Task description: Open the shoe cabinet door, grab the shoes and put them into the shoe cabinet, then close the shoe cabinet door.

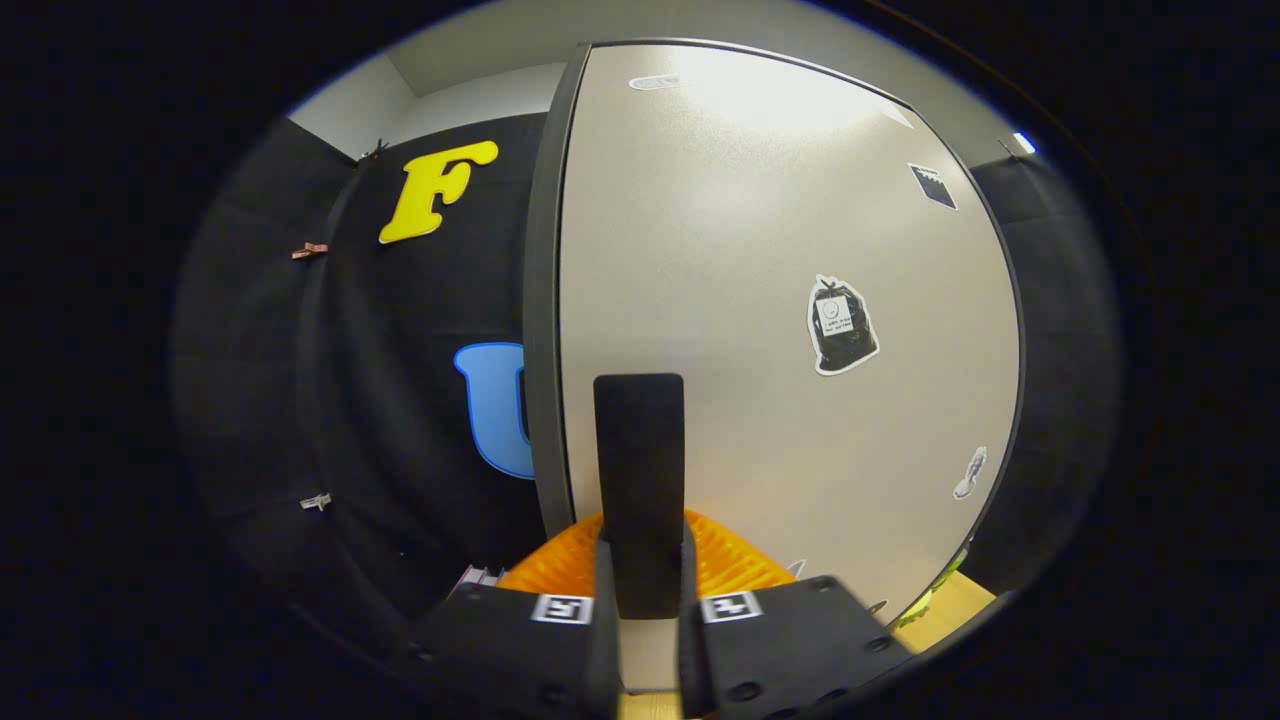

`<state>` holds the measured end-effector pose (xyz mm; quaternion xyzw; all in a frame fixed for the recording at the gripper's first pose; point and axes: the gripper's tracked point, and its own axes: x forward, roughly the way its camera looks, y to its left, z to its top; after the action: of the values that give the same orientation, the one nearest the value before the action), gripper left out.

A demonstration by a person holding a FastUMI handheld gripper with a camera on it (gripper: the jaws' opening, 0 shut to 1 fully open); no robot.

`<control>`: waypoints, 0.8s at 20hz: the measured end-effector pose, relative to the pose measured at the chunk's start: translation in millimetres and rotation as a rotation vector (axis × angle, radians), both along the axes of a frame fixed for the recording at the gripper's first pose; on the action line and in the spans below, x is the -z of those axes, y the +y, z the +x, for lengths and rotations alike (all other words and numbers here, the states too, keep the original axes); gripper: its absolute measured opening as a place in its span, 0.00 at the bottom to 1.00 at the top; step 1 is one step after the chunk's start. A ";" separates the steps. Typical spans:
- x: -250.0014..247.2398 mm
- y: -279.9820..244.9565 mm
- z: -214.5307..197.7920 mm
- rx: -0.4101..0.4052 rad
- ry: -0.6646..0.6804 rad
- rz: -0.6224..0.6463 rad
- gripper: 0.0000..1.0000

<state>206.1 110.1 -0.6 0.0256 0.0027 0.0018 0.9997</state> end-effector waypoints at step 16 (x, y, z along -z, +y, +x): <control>-9.2 -37.3 -131.8 -0.160 -0.014 0.034 0.22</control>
<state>74.3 72.8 8.6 0.0422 -0.0022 0.0818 0.9958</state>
